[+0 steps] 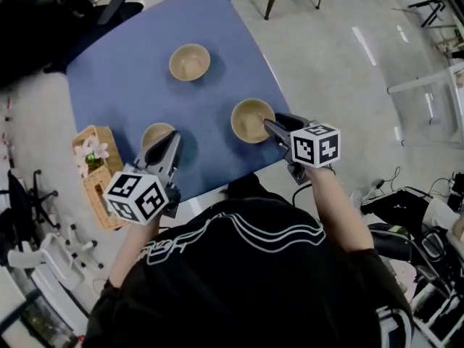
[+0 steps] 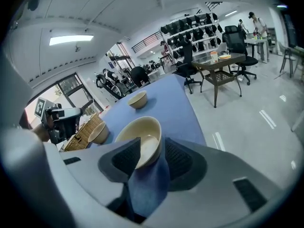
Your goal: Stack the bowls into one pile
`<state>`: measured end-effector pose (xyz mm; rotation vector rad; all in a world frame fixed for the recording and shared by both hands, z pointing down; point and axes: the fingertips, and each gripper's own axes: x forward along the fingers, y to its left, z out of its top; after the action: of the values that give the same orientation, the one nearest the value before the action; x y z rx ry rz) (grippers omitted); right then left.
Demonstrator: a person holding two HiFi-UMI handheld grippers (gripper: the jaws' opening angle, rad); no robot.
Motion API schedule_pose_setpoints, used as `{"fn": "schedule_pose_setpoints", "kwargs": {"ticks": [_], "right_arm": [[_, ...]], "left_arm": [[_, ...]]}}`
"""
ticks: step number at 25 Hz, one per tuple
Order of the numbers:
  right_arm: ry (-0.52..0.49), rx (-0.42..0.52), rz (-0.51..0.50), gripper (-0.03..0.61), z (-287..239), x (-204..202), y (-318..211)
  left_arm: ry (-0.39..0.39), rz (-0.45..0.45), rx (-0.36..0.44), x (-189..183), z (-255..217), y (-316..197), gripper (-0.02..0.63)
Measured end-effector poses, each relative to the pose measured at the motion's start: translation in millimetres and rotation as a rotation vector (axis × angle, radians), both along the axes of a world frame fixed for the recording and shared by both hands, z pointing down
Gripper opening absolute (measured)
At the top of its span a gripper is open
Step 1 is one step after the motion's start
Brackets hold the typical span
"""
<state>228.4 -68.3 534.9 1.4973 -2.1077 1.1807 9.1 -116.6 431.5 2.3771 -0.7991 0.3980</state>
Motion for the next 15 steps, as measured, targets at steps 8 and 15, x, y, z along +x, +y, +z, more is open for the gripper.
{"fn": "schedule_pose_setpoints", "kwargs": {"ticks": [8, 15], "right_arm": [[-0.03, -0.042, 0.014, 0.112, 9.8, -3.0, -3.4], [-0.064, -0.06, 0.026, 0.064, 13.6, -1.1, -11.4]], "left_arm": [[-0.008, -0.023, -0.015, -4.2, 7.2, -4.5, 0.028], [-0.01, -0.033, -0.02, 0.9, 13.2, -11.2, 0.028]]}}
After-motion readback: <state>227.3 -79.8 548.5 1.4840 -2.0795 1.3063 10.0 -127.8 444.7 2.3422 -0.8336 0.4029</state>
